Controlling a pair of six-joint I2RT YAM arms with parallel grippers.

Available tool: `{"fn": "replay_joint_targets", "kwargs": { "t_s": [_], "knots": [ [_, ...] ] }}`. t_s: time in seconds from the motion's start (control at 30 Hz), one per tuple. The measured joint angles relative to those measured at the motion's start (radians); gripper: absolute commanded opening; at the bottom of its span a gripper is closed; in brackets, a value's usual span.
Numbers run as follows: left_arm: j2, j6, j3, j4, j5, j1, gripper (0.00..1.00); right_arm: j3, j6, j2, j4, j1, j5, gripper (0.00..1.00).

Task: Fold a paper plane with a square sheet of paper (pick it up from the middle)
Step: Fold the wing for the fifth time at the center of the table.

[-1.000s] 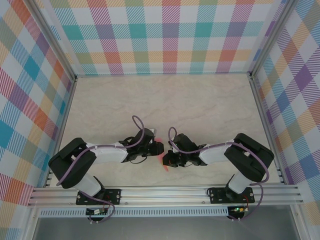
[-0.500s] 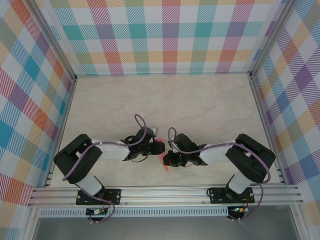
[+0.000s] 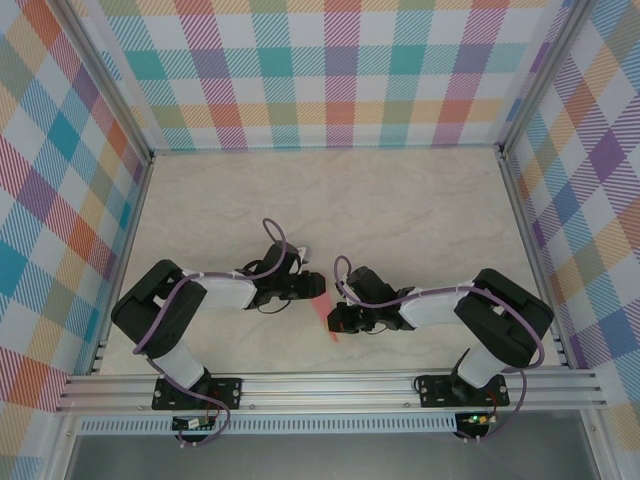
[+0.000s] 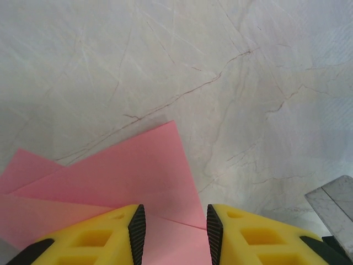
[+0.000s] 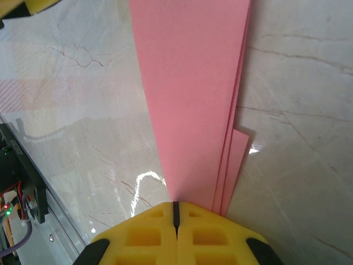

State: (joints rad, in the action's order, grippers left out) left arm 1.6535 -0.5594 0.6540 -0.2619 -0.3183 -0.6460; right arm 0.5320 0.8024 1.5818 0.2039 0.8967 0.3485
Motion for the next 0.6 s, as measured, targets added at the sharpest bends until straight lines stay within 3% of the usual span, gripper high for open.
{"fn": "replay_joint_targets", "kwargs": {
  "t_s": [0.33, 0.6],
  "knots": [
    [0.043, 0.012, 0.047, 0.020, -0.093, 0.061, 0.39, 0.011, -0.025, -0.004, -0.033, 0.000, 0.000, 0.02],
    [0.086, 0.038, 0.113, 0.053, -0.100, 0.106, 0.39, 0.018, -0.033, -0.004, -0.050, 0.000, 0.000, 0.02]
  ]
}}
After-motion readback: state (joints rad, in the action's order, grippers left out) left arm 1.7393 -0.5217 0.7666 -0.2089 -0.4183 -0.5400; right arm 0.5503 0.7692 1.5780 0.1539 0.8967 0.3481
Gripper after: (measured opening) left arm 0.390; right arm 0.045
